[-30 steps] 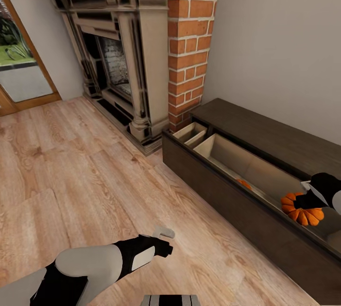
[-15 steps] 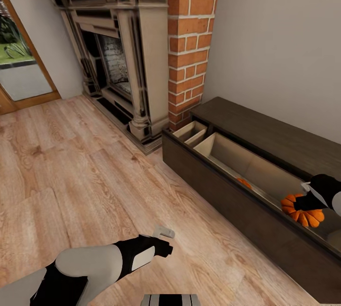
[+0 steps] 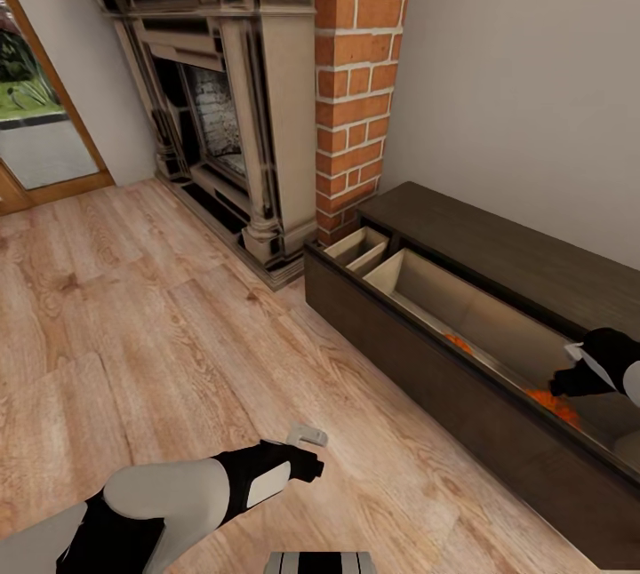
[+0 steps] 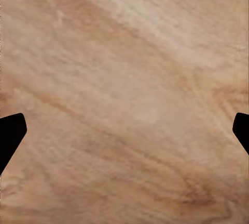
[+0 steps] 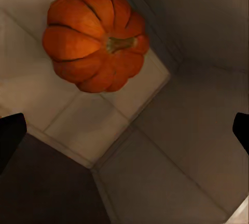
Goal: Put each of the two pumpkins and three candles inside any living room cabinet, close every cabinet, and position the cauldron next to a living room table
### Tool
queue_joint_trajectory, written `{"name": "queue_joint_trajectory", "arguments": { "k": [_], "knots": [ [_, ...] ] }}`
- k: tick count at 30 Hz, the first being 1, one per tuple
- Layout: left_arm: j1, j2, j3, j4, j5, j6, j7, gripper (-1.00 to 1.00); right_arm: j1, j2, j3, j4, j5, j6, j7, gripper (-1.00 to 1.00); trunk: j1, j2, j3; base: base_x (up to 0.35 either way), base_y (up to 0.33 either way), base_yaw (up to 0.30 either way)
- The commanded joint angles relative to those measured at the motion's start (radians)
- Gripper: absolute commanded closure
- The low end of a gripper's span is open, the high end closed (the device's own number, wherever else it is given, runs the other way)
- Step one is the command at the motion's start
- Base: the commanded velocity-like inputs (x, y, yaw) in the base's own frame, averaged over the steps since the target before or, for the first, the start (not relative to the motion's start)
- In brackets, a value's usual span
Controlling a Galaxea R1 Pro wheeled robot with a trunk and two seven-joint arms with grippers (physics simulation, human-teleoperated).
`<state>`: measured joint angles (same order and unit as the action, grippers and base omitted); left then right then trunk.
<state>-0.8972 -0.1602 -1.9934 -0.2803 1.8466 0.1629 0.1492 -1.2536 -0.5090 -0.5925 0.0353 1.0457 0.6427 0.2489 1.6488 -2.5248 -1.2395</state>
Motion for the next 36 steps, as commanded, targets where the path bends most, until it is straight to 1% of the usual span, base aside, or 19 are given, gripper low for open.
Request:
{"name": "queue_joint_trajectory", "arguments": {
  "k": [1, 3, 5, 6, 8, 9, 11, 12, 14, 15, 17, 20, 24, 27, 30, 31, 33, 36],
  "knots": [
    [-0.001, 0.0, -0.004, -0.002, 0.004, 0.001, 0.006, -1.0, -0.001, -0.002, -0.004, 0.002, -0.001, 0.002, 0.015, -1.0, 0.0, 0.0, -0.001, 0.0, 0.0, 0.0],
    [-0.001, 0.001, -0.004, -0.002, 0.004, 0.001, 0.006, -1.0, -0.001, -0.005, -0.005, 0.001, -0.031, 0.005, 0.044, -1.0, 0.0, 0.0, -0.001, 0.0, 0.0, 0.0],
    [-0.001, 0.001, -0.004, -0.002, 0.003, 0.001, 0.006, -1.0, -0.001, -0.006, -0.005, 0.0, -0.075, 0.01, 0.095, -1.0, 0.0, 0.0, -0.001, 0.0, 0.0, 0.0],
    [-0.001, 0.001, -0.004, -0.002, 0.003, 0.001, 0.006, -1.0, -0.001, -0.006, -0.005, 0.0, -0.086, 0.011, 0.112, -1.0, 0.0, 0.0, -0.001, 0.0, 0.0, 0.0],
    [-0.001, 0.001, -0.004, -0.002, 0.003, 0.001, 0.006, -1.0, -0.001, -0.007, -0.005, -0.001, -0.12, 0.02, 0.183, -1.0, 0.0, 0.0, -0.001, 0.0, 0.0, 0.0],
    [-0.001, 0.001, -0.004, -0.002, 0.003, 0.001, 0.006, -1.0, -0.001, -0.008, -0.007, -0.002, -0.138, 0.032, 0.242, -1.0, 0.0, 0.0, -0.001, 0.0, 0.0, 0.0],
    [-0.001, 0.001, -0.004, -0.002, 0.003, 0.0, 0.006, -1.0, -0.001, -0.009, -0.014, -0.004, -0.168, 0.038, 0.33, -1.0, 0.0, 0.0, -0.001, 0.0, 0.0, 0.0],
    [-0.001, 0.001, -0.004, -0.002, 0.003, 0.0, 0.006, -1.0, -0.001, -0.009, -0.015, -0.005, -0.177, 0.037, 0.351, -1.0, 0.0, 0.0, -0.001, 0.0, 0.0, 0.0],
    [-0.001, 0.001, -0.004, -0.001, 0.003, 0.0, 0.006, -1.0, -0.001, -0.012, -0.018, -0.009, -0.218, 0.028, 0.424, -1.0, 0.0, 0.0, -0.001, 0.0, 0.0, 0.0],
    [-0.001, 0.001, -0.004, -0.001, 0.003, 0.0, 0.006, -1.0, -0.001, -0.014, -0.019, -0.01, -0.253, 0.007, 0.46, -1.0, 0.0, 0.0, -0.001, 0.0, 0.0, 0.0],
    [-0.001, 0.002, -0.004, -0.001, 0.003, 0.0, 0.006, -1.0, -0.001, -0.016, -0.019, -0.012, -0.304, -0.039, 0.486, -1.0, 0.0, 0.0, -0.001, 0.0, 0.0, 0.0],
    [-0.001, 0.002, -0.004, 0.0, 0.003, -0.001, 0.006, -1.0, -0.001, -0.025, -0.019, -0.011, -0.379, -0.101, 0.501, -1.0, 0.0, 0.0, -0.001, 0.0, 0.0, 0.0],
    [-0.001, 0.002, -0.004, 0.0, -0.006, -0.002, 0.006, -1.0, -0.001, -0.045, -0.02, -0.006, -0.455, -0.162, 0.515, -1.0, 0.0, 0.0, -0.001, 0.0, 0.0, 0.0],
    [-0.001, 0.002, -0.004, 0.0, -0.014, -0.002, 0.006, -1.0, -0.001, -0.053, -0.02, -0.004, -0.488, -0.172, 0.533, -1.0, 0.0, 0.0, -0.001, 0.0, 0.0, 0.0],
    [0.0, 0.001, -0.004, 0.0, -0.017, -0.002, 0.006, -1.0, -0.001, -0.056, -0.02, -0.002, -0.503, -0.167, 0.554, -1.0, 0.0, 0.0, -0.001, 0.0, 0.0, 0.0],
    [-0.001, 0.001, -0.004, 0.0, -0.017, -0.002, 0.006, -1.0, -0.001, -0.056, -0.02, -0.002, -0.507, -0.156, 0.574, -1.0, 0.0, 0.0, -0.001, 0.0, 0.0, 0.0],
    [-0.001, 0.001, -0.004, 0.0, -0.018, -0.002, 0.006, -1.0, -0.001, -0.056, -0.02, -0.002, -0.522, -0.115, 0.635, -1.0, 0.0, 0.0, -0.001, 0.0, 0.0, 0.0],
    [-0.001, 0.001, -0.004, -0.001, -0.018, -0.002, 0.006, -1.0, -0.001, -0.053, -0.02, -0.002, -0.543, -0.068, 0.692, -1.0, 0.0, 0.0, -0.001, 0.0, 0.0, 0.0]
  ]
}}
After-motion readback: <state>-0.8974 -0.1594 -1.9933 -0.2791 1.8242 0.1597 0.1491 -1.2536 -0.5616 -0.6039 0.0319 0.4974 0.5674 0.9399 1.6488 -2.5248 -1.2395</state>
